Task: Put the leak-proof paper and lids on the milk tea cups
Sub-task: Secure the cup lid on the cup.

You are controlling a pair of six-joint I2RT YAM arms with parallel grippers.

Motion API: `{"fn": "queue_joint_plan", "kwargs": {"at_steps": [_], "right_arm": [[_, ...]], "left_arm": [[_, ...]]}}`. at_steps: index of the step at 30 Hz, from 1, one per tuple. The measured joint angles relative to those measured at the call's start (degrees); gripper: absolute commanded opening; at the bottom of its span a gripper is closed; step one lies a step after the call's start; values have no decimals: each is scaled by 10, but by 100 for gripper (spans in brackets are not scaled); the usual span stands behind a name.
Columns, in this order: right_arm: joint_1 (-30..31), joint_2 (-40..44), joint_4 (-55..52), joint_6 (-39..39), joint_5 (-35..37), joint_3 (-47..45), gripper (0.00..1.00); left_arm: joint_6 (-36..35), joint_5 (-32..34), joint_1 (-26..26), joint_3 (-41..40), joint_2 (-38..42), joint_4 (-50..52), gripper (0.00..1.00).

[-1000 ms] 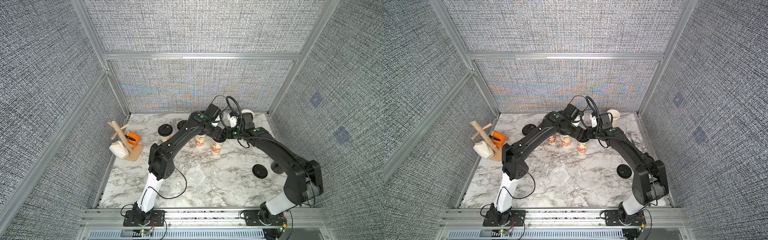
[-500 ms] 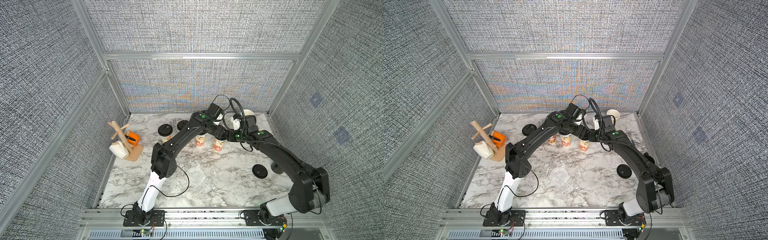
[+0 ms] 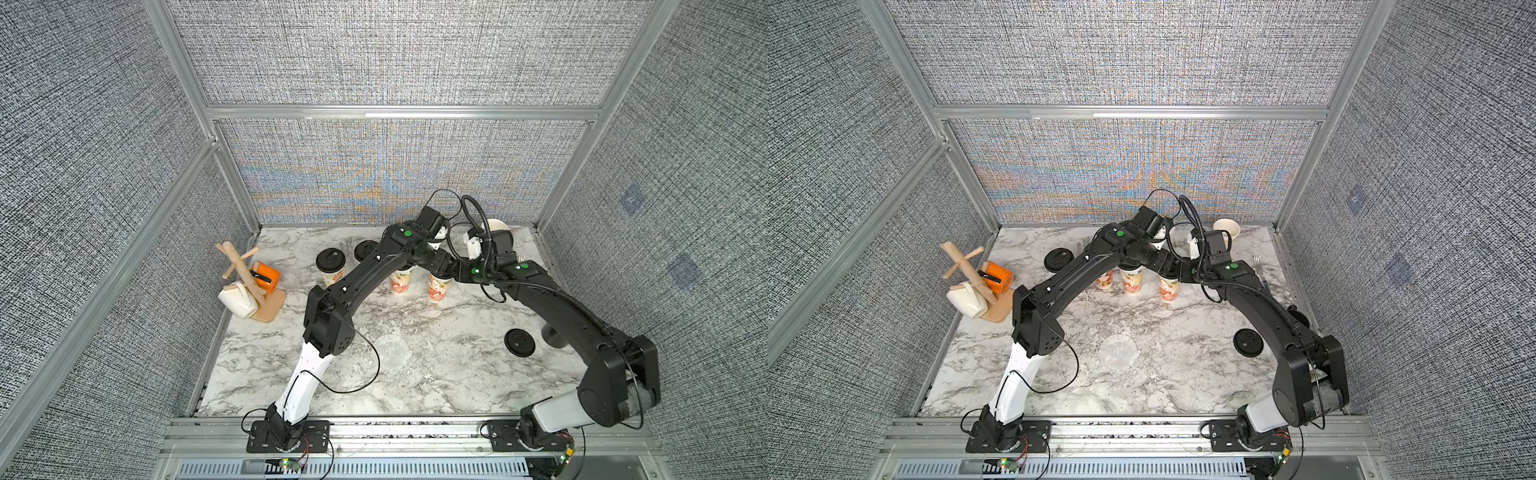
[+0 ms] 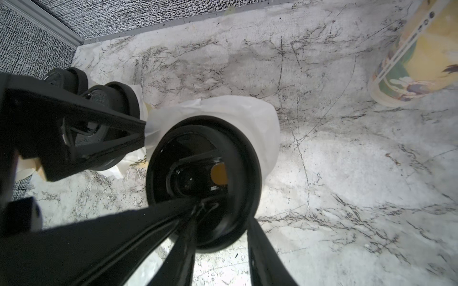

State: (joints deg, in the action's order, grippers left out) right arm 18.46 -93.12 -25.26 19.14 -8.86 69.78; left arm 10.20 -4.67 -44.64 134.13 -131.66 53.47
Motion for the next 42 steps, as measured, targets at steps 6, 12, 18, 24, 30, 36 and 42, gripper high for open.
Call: {"fn": "queue_joint_plan", "kwargs": {"at_steps": [6, 12, 18, 24, 30, 36, 42], "right_arm": [[-26, 16, -16, 7, 7, 21, 36], [-32, -16, -19, 4, -2, 43, 34], [-35, -51, -21, 0, -7, 49, 31], [-35, -59, -4, 0, -15, 38, 29], [-35, -65, 41, 0, -16, 17, 27], [-35, -60, 70, 1, -12, -1, 27], [-35, -47, 19, 0, -3, 26, 30]], "left_arm": [[3, 13, 0, 0, -1, -9, 72], [3, 15, -1, 0, -1, -9, 72], [3, 15, -1, 1, -1, -8, 72], [4, 21, -1, 1, -1, -9, 72], [7, 37, -1, 1, -2, -12, 72], [9, 42, -1, 1, -3, -14, 72], [12, 42, -1, 2, -4, -14, 72]]}}
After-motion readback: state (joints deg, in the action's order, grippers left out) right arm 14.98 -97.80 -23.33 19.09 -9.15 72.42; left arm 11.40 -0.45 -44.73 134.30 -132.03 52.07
